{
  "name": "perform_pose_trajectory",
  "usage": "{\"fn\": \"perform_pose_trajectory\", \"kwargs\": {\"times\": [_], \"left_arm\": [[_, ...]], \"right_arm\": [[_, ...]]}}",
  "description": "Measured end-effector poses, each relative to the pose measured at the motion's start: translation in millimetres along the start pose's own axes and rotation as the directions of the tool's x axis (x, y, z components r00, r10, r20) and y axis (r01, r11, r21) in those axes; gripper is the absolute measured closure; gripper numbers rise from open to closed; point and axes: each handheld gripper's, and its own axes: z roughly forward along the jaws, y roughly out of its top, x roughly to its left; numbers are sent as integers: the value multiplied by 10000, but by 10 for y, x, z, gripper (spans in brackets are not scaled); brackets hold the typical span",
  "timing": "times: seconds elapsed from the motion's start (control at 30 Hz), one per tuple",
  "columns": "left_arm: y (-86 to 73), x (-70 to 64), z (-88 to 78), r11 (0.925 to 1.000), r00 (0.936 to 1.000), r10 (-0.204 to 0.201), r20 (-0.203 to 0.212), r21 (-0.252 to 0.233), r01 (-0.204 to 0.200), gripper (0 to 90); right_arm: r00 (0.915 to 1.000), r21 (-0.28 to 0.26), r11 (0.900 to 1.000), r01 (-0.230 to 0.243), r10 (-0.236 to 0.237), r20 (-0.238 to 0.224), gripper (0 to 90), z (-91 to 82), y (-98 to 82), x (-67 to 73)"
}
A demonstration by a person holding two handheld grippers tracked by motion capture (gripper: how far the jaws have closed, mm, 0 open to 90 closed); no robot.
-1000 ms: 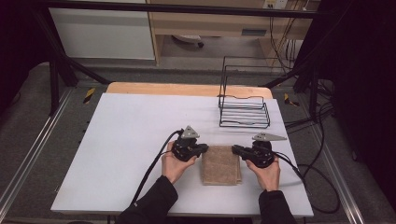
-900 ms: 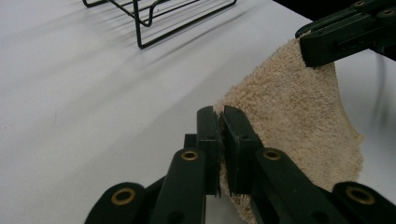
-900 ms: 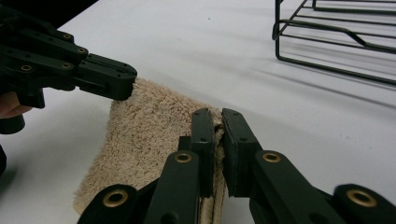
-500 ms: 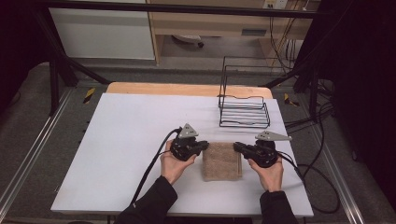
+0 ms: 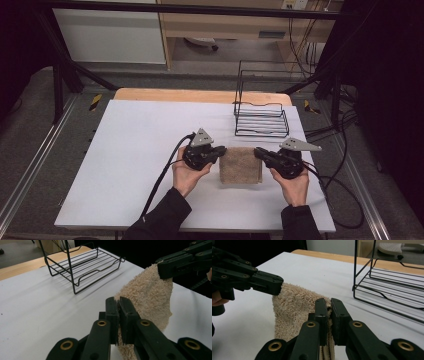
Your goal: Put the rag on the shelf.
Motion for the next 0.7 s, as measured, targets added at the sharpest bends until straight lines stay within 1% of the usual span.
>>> {"fn": "perform_pose_trajectory", "kwargs": {"times": [0.17, 0.23, 0.27, 0.33, 0.4, 0.57, 0.7], "left_arm": [[86, -17, -24, 9998, 9999, 110, -25, -184, -111, 857], [119, -25, -25, 9996, 9998, 178, -43, -232, -179, 857], [135, -28, -26, 9994, 9998, 178, -48, -302, -180, 857], [162, -25, -33, 9990, 9999, 143, -59, -428, -145, 857], [191, -14, -37, 9987, 9999, 108, -49, -506, -110, 857], [269, 1, -54, 9974, 9998, 130, -116, -706, -138, 858], [342, 17, -78, 9957, 9998, 127, -181, -917, -143, 858]], "right_arm": [[9998, -392, 9992, 99, -92, 192, 846, -70, 59, 22], [9997, -436, 9990, 115, -105, 241, 846, -82, 68, 25], [9993, -557, 9983, 149, -131, 337, 847, -100, 87, 27], [9992, -619, 9979, 189, -167, 360, 847, -109, 98, 28], [9988, -807, 9965, 210, -173, 452, 847, -127, 134, 38], [9975, -1043, 9939, 360, -293, 648, 847, -148, 208, 61], [9971, -1232, 9917, 354, -269, 708, 847, -159, 254, 63]]}}
